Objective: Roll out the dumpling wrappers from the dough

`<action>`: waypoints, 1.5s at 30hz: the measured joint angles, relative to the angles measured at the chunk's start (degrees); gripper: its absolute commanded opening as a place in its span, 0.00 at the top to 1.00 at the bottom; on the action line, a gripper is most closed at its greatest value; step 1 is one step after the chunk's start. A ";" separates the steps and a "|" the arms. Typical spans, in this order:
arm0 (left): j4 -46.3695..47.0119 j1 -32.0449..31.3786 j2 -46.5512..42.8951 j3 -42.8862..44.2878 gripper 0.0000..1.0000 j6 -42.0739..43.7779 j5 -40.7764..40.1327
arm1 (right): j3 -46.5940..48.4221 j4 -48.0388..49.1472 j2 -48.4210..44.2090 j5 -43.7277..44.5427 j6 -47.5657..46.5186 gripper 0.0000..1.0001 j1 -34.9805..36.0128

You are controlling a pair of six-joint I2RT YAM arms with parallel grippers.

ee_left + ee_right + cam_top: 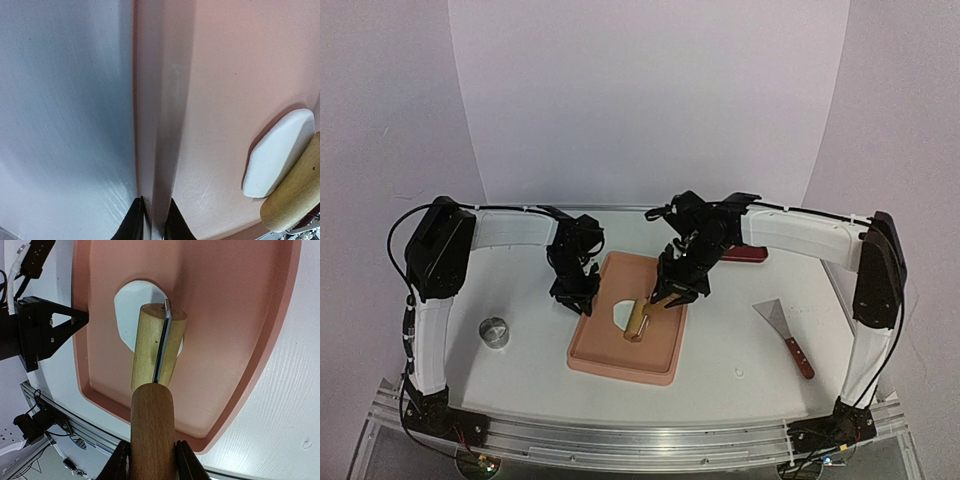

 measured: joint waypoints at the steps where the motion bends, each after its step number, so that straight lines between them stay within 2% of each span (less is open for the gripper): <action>1: 0.00 -0.05 0.00 0.00 0.86 -0.02 -0.11 | 0.00 0.02 0.00 0.01 -0.43 1.00 0.00; 15: 0.09 -0.40 -0.18 -0.13 0.87 -0.07 -0.89 | -1.77 2.51 0.71 -1.49 -4.43 1.00 -0.17; 27: 0.24 -0.53 -0.33 -0.19 0.87 -0.53 -1.30 | -6.91 7.95 0.22 -8.13 -6.71 1.00 -3.52; 45: 0.52 -0.61 -0.50 -0.52 0.87 -1.64 -1.24 | -4.41 10.08 6.24 -17.36 -11.75 1.00 -6.78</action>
